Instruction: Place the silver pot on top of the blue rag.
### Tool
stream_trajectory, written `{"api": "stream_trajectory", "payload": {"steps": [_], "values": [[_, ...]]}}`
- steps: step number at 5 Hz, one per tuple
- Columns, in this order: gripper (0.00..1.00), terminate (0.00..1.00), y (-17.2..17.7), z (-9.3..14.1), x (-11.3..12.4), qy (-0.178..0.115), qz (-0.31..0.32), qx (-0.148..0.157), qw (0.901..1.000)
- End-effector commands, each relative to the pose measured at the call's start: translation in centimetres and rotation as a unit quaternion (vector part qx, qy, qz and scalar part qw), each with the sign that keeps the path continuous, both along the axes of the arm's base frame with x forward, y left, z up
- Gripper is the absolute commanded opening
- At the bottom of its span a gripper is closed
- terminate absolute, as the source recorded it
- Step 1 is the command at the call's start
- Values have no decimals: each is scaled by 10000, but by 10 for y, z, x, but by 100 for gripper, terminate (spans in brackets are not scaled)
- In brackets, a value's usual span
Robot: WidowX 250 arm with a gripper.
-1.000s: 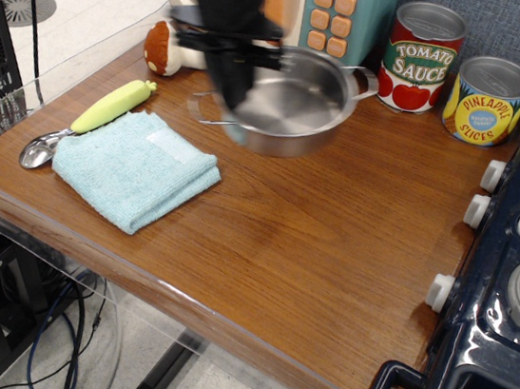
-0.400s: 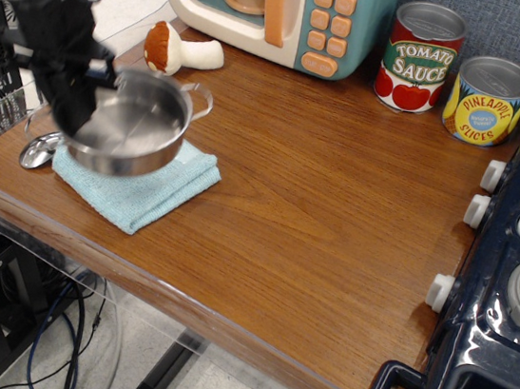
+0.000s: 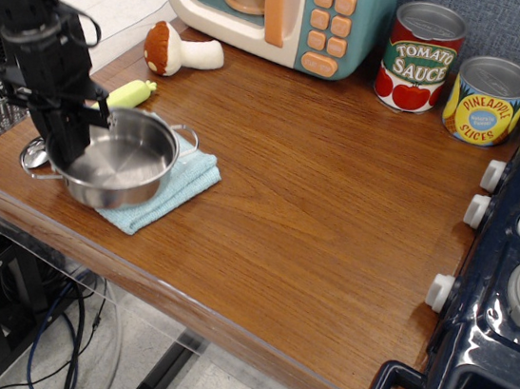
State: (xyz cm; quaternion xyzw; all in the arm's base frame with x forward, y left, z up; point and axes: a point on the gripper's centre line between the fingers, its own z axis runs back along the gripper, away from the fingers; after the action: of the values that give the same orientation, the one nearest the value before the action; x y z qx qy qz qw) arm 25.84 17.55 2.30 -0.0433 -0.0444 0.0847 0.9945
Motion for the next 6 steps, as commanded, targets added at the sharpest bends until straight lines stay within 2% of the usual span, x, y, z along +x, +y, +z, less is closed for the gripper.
{"api": "stream_trajectory", "payload": {"steps": [1, 3, 4, 5, 6], "values": [[100, 0, -8, 14, 12, 5, -157, 78, 9998], [100, 0, -12, 30, 14, -134, -225, 378, 9989], [100, 0, -9, 55, 13, -216, -388, 779, 9960], [100, 0, -7, 89, 12, -524, -397, 1059, 9922], [100, 0, -9, 120, 13, -896, -581, 1486, 9831]]}}
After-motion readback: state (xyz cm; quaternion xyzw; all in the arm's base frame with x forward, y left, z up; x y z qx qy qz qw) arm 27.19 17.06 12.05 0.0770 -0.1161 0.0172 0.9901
